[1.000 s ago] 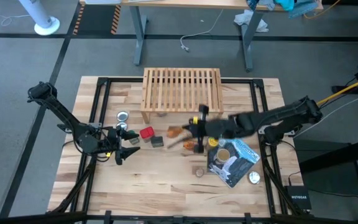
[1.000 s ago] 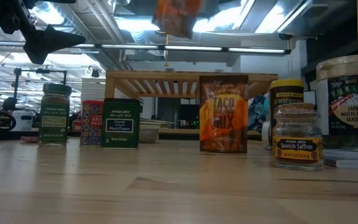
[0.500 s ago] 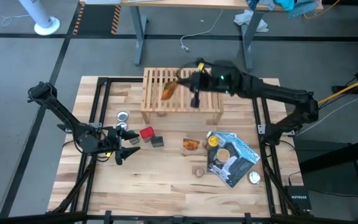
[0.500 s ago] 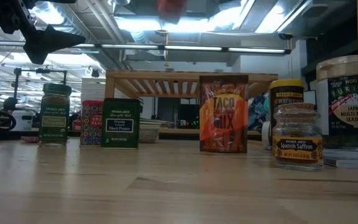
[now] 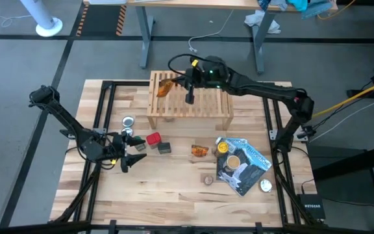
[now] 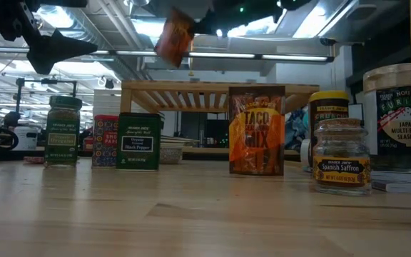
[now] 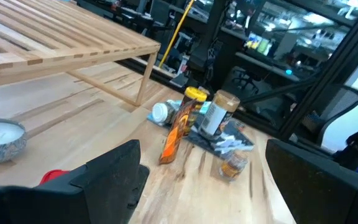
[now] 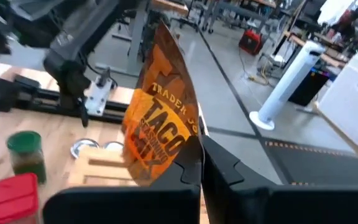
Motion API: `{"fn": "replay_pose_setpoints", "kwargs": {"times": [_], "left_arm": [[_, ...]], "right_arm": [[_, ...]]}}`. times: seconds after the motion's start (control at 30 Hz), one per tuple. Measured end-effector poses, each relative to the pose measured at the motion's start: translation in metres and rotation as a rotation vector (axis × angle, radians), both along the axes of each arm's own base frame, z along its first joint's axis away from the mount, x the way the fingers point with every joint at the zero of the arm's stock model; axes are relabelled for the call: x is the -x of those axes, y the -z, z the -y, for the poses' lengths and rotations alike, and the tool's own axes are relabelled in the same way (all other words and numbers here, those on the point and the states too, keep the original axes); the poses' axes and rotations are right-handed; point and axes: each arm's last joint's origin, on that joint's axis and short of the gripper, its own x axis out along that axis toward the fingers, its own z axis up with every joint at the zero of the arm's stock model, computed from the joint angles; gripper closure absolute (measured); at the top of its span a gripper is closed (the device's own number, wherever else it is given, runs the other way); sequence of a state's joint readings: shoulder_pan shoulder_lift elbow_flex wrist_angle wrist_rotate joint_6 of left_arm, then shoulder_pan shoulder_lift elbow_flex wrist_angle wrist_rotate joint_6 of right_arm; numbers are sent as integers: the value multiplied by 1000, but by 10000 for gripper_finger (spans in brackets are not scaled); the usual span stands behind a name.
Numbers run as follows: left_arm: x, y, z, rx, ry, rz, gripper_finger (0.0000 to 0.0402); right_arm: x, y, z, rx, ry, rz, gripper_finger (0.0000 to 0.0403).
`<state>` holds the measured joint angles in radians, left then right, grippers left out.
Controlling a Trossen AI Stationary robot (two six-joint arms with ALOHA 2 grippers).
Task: Shelf spices
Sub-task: Put the bottom orange seasoning pack on the shelf
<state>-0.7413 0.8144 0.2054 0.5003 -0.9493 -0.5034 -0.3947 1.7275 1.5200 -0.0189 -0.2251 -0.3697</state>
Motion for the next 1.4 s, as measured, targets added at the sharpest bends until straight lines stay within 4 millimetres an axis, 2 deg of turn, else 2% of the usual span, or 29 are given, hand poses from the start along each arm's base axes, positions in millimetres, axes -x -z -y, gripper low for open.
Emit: {"fn": "replay_pose_setpoints", "kwargs": {"times": [0.2, 0.33, 0.77, 0.93, 1.17, 1.4], "left_arm": [[0, 2, 0, 1, -1, -12, 61], [0, 2, 0, 3, -2, -12, 61], [0, 2, 0, 8, -2, -10, 61], [0, 2, 0, 14, -2, -8, 61], [0, 2, 0, 25, -3, -8, 61], [0, 2, 0, 20, -3, -12, 61]], "right_arm": [[-9, 16, 8, 2, 61, -32, 402], [-8, 16, 10, 22, 122, -32, 402], [-8, 16, 11, 25, 138, -32, 402], [-19, 33, 11, -59, 50, -47, 402], [-32, 51, 18, -51, 75, -34, 402], [-32, 46, 21, 2, 161, -29, 402]]}}
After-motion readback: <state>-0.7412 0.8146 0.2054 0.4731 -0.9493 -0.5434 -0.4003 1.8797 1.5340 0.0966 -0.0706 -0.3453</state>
